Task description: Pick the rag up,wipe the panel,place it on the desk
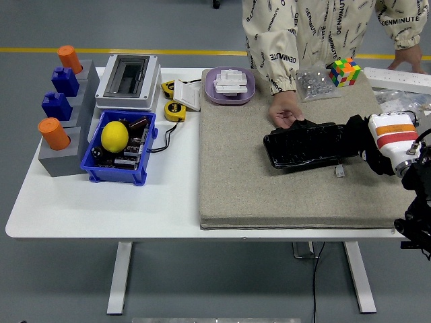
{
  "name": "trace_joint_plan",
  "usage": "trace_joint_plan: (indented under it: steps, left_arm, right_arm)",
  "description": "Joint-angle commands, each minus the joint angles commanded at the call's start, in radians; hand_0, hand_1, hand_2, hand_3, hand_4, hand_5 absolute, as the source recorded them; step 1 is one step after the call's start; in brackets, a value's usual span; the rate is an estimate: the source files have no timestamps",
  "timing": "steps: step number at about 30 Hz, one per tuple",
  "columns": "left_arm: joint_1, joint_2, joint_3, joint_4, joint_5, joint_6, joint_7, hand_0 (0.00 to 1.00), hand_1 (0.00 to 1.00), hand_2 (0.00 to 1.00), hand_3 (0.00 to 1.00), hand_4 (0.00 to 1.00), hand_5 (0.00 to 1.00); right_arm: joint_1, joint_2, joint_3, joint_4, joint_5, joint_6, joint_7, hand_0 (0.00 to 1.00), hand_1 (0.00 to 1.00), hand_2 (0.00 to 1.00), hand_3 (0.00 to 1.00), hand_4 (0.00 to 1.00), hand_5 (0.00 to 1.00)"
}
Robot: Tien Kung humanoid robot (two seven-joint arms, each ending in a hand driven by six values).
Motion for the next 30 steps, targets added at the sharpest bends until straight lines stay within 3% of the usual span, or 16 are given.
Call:
trace_joint_plan:
  steps: [30]
  left_arm:
    - [0.004, -0.004, -0.008, 0.001, 0.004, 0.0, 0.0, 0.609, 0.641, 0.654, 0.561, 0.629, 0.441]
  right_arm:
    - [-0.012, -0.034, 0.047, -0.023, -0.01, 0.0, -0.002, 0.306, 0.416, 0.442, 0.463, 0.955, 0.037]
